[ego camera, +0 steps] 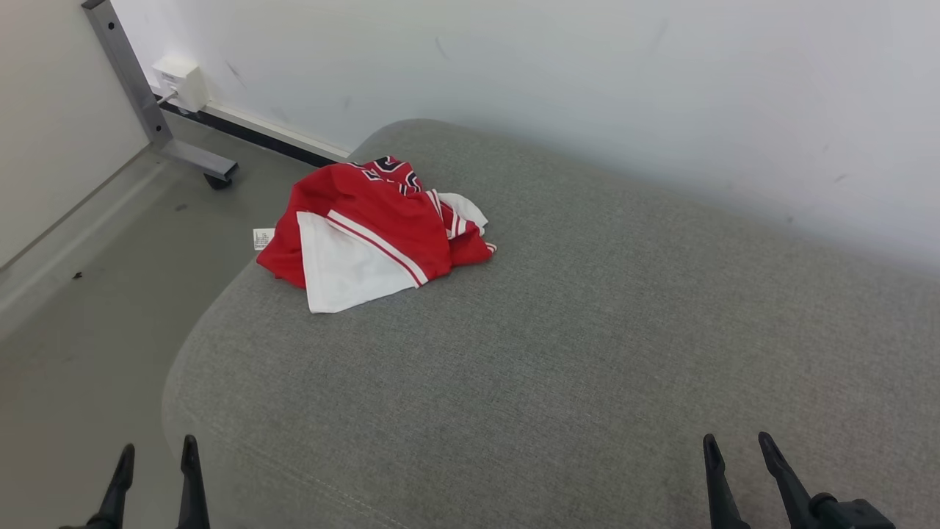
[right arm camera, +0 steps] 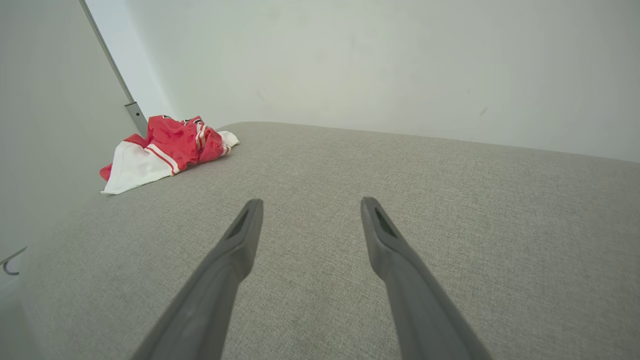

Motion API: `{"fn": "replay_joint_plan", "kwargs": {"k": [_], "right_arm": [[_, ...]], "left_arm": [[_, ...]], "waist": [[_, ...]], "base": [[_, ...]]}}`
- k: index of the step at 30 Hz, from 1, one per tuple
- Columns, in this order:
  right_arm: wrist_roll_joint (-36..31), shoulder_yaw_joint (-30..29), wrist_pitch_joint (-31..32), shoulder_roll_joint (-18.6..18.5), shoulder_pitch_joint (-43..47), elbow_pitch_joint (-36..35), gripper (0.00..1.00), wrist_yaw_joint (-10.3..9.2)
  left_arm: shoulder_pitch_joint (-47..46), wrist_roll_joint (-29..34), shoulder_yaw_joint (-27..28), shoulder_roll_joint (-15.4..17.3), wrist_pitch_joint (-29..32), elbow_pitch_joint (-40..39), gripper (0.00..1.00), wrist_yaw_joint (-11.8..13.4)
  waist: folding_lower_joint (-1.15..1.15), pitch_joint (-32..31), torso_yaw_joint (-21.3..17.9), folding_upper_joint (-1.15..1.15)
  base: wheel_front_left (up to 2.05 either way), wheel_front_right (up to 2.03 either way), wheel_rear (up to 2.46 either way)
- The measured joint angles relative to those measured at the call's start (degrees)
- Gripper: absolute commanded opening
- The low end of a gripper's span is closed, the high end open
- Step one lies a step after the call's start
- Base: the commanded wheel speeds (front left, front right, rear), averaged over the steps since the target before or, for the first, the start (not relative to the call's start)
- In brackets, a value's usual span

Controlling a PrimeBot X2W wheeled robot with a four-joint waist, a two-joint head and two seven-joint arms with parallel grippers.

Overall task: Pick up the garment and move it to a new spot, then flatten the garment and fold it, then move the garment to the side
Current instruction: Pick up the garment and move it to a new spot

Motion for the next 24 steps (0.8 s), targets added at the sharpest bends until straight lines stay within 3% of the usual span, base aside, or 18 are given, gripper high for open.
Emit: {"fn": "replay_joint_plan", "kwargs": {"k": [6,12,24], "right_arm": [[-0.8,-0.4,0.5,0.0,-0.6,-0.8,1.0,0.0],[-2.2,-1.3,1.6,-0.2,-2.7,-2.2,1.0,0.0],[-4.6,-3.7,3.1,-1.6,-9.2,-6.9,1.0,0.0]], "left_arm": [[-3.7,-1.1,0.5,0.3,0.0,0.7,1.0,-0.1],[-13.0,-2.7,0.4,1.9,0.0,2.4,1.0,-0.5],[-36.5,-4.9,0.0,8.3,0.6,10.1,1.0,-1.4]], "waist": [[0.0,0.9,-1.2,0.0],[0.0,3.4,-4.0,0.0],[0.02,12.6,-12.1,0.01]], "base": [[0.0,0.0,0.0],[0.0,0.0,0.0],[0.0,0.0,0.0]]}}
